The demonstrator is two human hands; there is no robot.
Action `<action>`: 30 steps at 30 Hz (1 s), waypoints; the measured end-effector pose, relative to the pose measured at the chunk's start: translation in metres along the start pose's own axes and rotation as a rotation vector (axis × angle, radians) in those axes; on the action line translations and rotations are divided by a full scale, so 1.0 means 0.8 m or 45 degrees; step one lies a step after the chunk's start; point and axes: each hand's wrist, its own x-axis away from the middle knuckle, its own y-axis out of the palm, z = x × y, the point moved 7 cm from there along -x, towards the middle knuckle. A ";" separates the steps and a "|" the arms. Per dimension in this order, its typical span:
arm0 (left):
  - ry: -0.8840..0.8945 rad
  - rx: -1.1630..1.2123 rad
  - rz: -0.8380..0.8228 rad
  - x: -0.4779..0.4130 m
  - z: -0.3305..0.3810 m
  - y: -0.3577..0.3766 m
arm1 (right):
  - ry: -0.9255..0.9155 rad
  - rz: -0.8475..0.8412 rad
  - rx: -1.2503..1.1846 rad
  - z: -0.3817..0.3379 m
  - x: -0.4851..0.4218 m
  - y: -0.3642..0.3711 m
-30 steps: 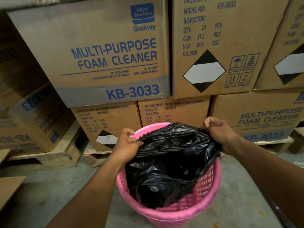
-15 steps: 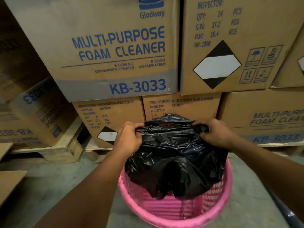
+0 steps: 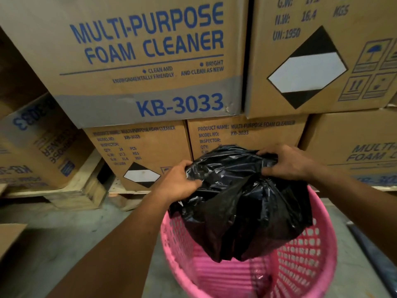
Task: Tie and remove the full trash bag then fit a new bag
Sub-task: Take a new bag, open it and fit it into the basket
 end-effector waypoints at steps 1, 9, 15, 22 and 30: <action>0.017 0.032 -0.011 -0.001 0.001 0.003 | 0.027 0.010 -0.072 0.010 -0.001 0.001; 0.094 -0.040 -0.035 0.016 0.021 0.022 | 0.162 -0.121 -0.399 0.060 0.025 0.041; 0.072 -0.012 -0.004 0.022 0.011 0.021 | 0.268 -0.255 -0.798 0.076 0.060 0.046; 0.237 -0.089 0.131 0.057 -0.005 0.010 | 0.255 -0.039 -0.672 0.100 0.098 0.026; 0.600 -0.264 0.169 0.147 0.038 0.019 | -0.268 0.360 0.319 0.017 0.151 -0.016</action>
